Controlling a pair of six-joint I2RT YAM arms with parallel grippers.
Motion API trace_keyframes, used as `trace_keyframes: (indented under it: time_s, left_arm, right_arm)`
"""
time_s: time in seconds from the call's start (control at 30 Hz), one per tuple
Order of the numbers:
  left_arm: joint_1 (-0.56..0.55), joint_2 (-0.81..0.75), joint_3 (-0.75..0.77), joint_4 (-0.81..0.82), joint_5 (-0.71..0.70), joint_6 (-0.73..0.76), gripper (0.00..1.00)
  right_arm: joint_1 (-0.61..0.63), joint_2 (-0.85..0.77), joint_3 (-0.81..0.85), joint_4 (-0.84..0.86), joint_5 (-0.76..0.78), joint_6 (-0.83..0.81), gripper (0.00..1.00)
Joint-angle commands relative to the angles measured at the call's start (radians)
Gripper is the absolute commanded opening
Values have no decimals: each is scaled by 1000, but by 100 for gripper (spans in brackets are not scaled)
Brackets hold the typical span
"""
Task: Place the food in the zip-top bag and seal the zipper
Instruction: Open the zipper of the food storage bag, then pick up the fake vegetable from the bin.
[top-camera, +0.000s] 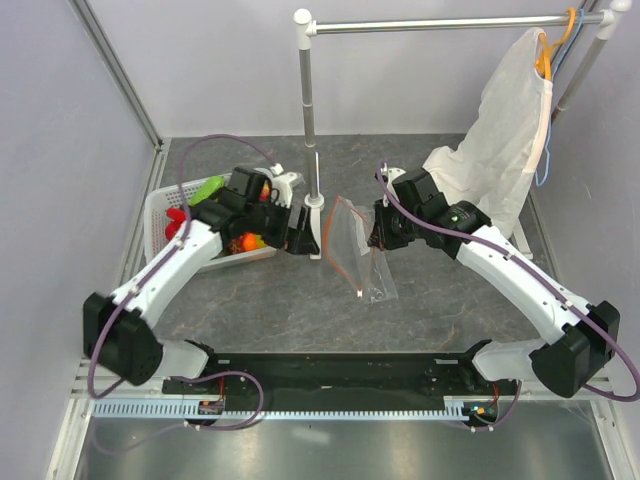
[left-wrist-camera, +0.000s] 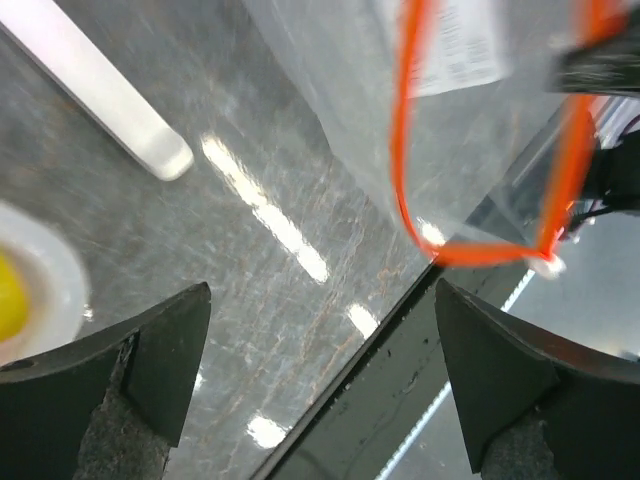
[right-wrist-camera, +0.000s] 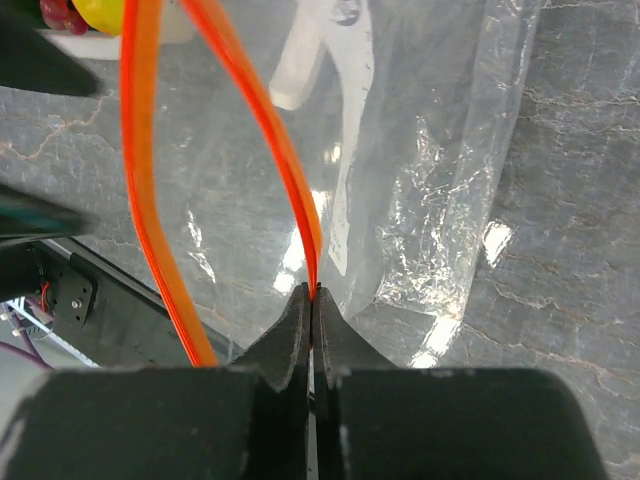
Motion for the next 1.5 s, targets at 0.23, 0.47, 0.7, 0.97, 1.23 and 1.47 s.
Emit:
trace_keyframes:
  time_s: [0.23,0.47,0.7,0.97,1.23,1.47]
  left_arm:
    - [405,-314,107,-253,-10,233,100]
    - [706,-149,246,-440,-87,579,95]
    - [765,-30,269,-452,-97,909,94]
    - [763,-16,248,-555,71,1268,89]
    - [740,-62,130,-690,122,1530,86]
    - [696,-116,24,-551,137,1487,85]
  right_arm:
    - [-5,-12,-41,75,-18,12,0]
    - [-7,-2,-31,75,-19,0,0]
    - [-7,9,-12,69,-33,-3,0]
    - [-7,15,-22,66,-38,-5,0]
    - [-7,32,-12,64,-44,-8,0]
    - [-7,50,-5,69,-45,-5,0]
